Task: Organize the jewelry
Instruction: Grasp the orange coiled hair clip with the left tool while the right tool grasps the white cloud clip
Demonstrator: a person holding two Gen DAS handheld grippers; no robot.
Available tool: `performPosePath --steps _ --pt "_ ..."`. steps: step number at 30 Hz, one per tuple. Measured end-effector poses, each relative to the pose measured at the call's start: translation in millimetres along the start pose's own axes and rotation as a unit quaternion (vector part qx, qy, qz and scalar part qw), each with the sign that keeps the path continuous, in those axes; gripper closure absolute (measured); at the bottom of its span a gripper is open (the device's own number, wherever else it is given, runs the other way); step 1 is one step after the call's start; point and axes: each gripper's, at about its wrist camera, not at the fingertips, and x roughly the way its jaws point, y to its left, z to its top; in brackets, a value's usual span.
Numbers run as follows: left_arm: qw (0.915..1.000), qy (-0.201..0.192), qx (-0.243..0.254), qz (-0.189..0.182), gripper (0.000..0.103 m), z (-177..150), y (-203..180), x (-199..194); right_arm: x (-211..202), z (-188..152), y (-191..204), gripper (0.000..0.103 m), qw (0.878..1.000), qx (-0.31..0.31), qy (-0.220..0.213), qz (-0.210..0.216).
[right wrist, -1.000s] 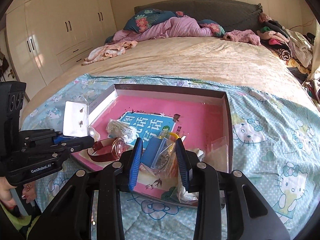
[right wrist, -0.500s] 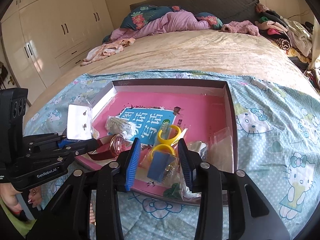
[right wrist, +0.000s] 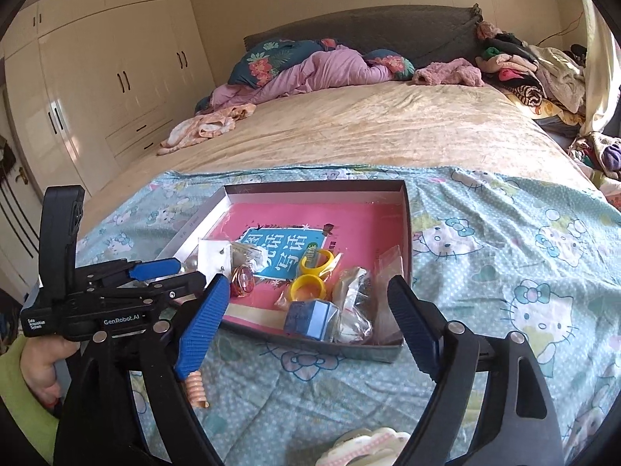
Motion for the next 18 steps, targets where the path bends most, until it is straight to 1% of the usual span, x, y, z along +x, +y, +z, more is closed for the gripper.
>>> performPosePath --steps 2,8,18 --pt "1.0 -0.006 0.0 0.001 0.034 -0.7 -1.1 -6.2 -8.0 -2.3 -2.1 0.017 1.0 0.002 -0.003 -0.004" --pt "0.9998 -0.019 0.0 0.005 0.024 -5.5 -4.5 -25.6 -25.2 -14.6 -7.5 0.016 1.0 0.011 0.004 -0.014" --pt "0.9997 -0.022 0.004 0.013 0.024 -20.3 -9.5 -43.4 -35.7 -45.9 -9.7 0.016 0.999 0.029 0.034 -0.018"
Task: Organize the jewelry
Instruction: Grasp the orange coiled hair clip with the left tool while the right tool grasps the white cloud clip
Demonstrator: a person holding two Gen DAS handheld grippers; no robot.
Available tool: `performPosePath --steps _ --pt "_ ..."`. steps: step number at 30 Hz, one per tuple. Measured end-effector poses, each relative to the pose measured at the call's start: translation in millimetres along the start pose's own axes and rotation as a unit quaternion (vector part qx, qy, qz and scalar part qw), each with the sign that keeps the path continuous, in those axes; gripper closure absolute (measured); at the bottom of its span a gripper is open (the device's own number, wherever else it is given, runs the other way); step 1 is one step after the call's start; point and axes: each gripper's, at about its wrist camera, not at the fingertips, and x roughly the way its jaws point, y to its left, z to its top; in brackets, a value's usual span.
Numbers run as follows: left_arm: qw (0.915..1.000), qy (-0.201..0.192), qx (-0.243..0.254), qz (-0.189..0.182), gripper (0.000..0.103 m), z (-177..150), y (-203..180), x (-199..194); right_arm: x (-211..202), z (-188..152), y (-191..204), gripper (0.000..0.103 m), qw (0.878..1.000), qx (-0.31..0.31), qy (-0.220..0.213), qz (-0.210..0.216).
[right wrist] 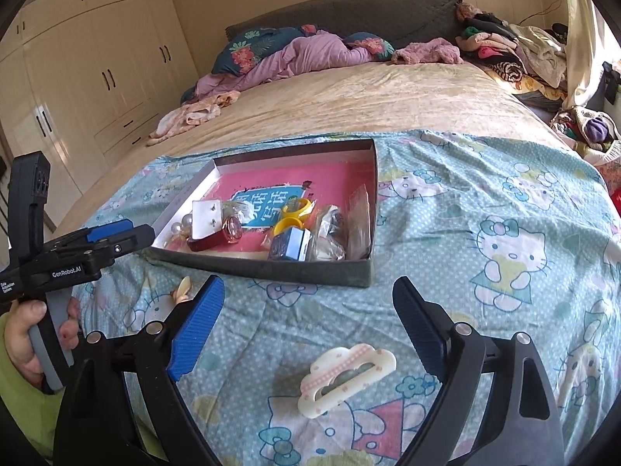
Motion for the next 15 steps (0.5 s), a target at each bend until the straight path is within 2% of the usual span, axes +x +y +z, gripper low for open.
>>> performPosePath --steps 11,15 --pt "0.9994 0.032 -0.017 -0.002 0.024 -29.8 1.8 -1.3 -7.2 -26.3 -1.7 0.016 1.0 0.011 0.029 0.002" --pt "0.9971 0.059 -0.04 -0.026 0.024 -44.3 3.6 7.4 -7.1 -36.7 -3.9 0.016 0.999 0.02 0.04 0.008"
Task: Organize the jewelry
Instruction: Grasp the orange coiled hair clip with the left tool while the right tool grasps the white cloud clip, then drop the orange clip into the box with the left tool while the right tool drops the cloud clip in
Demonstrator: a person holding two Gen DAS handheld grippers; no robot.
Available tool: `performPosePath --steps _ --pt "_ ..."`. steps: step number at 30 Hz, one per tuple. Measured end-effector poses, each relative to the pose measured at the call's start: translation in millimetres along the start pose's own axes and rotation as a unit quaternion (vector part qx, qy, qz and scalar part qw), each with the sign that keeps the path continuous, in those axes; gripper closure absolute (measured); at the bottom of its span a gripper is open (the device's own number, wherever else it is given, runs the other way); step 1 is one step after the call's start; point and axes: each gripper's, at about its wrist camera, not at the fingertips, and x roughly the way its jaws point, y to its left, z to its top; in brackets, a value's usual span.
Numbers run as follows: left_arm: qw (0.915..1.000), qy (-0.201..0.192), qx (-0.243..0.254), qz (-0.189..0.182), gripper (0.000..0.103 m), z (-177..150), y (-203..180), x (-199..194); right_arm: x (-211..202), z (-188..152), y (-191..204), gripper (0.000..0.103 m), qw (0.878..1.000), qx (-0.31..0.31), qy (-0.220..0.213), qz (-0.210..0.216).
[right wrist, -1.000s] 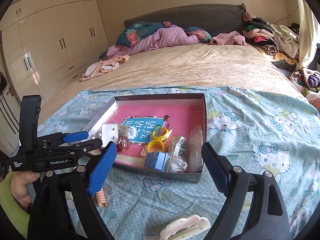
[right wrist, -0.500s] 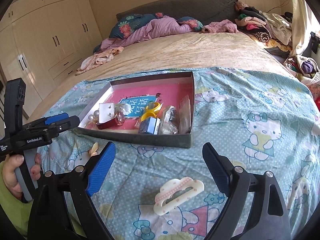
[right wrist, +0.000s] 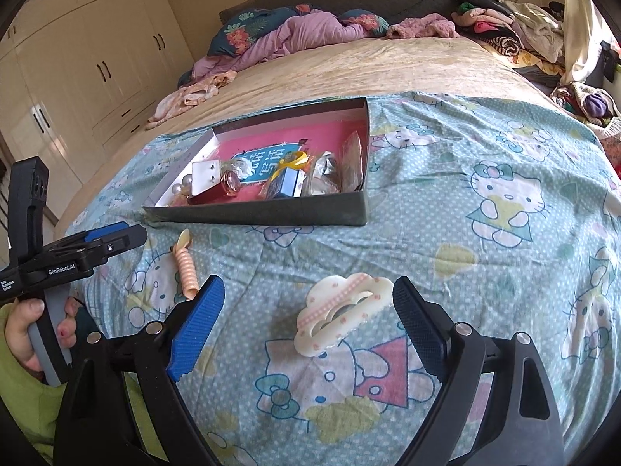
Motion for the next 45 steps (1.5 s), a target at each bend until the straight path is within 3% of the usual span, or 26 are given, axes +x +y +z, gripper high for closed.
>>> performPosePath --steps 8,17,19,21,22,23,24,25,27,29,33,39,45 --pt "0.9985 0.044 -0.022 -0.025 0.024 -17.9 -7.2 25.8 17.5 -18.7 -11.9 0.016 0.999 0.033 0.038 0.014" --pt "0.9984 0.039 -0.041 -0.009 0.024 -15.0 -5.7 40.4 47.1 -19.6 -16.2 0.016 0.998 0.037 0.045 0.017" --pt "0.9984 0.035 -0.044 -0.004 0.024 -13.0 -6.1 43.7 52.8 -16.9 -13.1 0.025 0.999 0.021 0.036 0.01" --pt "0.9986 0.03 -0.043 0.002 0.024 -10.1 -7.4 47.1 56.8 -14.3 -10.4 0.054 1.0 -0.004 0.027 0.006" --pt "0.9988 0.027 -0.039 0.009 0.025 -9.4 -8.8 48.3 59.3 -13.4 -9.8 0.055 0.999 -0.013 0.027 0.011" --pt "0.9991 0.022 -0.027 0.023 0.038 -9.1 -12.3 49.6 61.1 -13.0 -9.3 0.055 0.999 -0.019 0.027 0.015" --pt "0.999 0.019 -0.01 0.04 0.064 -9.5 -16.9 51.1 61.2 -12.7 -8.7 0.056 0.999 -0.024 0.024 0.017" --pt "0.9985 0.017 0.007 0.052 0.069 -10.6 -21.5 52.4 60.6 -12.7 -7.5 0.056 0.999 -0.029 0.021 0.019" --pt "0.9984 0.015 0.025 0.049 0.073 -12.8 -26.4 52.4 57.2 -12.1 -6.8 0.059 0.999 -0.033 0.016 0.031" --pt "0.9984 0.008 0.035 0.043 0.083 -13.3 -28.4 47.3 53.4 -11.0 -6.1 0.059 0.999 -0.033 0.013 0.041" --pt "0.9981 -0.021 0.045 0.036 0.085 -10.0 -28.2 22.4 42.2 -4.5 0.5 0.06 0.998 -0.041 0.001 0.056" --pt "0.9974 -0.066 0.021 0.022 0.085 13.4 -15.2 -11.7 26.0 15.0 16.3 0.06 0.995 -0.064 -0.028 0.069" --pt "0.9949 -0.095 0.011 0.031 0.085 36.5 -4.2 -25.7 23.3 37.9 32.7 0.06 0.992 -0.086 -0.046 0.076"
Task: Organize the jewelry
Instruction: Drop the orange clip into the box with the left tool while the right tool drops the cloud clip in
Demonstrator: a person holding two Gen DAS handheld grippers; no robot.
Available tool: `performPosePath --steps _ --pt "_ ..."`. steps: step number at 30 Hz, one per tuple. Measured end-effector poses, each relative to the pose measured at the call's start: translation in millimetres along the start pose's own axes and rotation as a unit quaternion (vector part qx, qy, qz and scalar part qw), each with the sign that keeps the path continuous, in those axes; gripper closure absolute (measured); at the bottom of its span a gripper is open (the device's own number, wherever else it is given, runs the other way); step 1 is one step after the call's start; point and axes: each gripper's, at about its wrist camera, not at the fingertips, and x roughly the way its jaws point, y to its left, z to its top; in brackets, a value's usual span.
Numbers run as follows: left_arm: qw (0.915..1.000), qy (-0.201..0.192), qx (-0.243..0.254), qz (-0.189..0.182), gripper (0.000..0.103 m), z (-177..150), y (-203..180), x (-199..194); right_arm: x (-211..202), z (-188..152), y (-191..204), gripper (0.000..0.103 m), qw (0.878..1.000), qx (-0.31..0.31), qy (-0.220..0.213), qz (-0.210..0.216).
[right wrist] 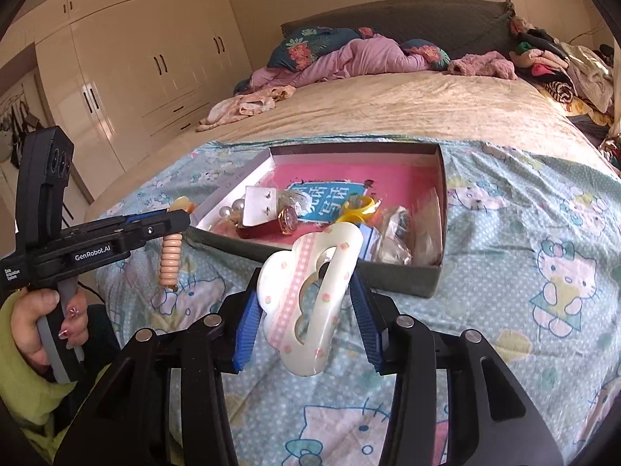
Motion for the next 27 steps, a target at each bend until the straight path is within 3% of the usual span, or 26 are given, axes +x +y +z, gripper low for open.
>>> performPosePath --steps 13,27 --pt "0.9999 -0.006 0.0 0.011 0.085 29.3 16.5 17.7 18.9 51.6 16.2 0.061 0.999 -0.037 -0.03 0.0" --pt "0.9996 0.022 -0.007 0.017 0.085 29.8 28.9 52.1 57.7 71.5 13.8 0.061 0.999 -0.043 -0.016 -0.007"
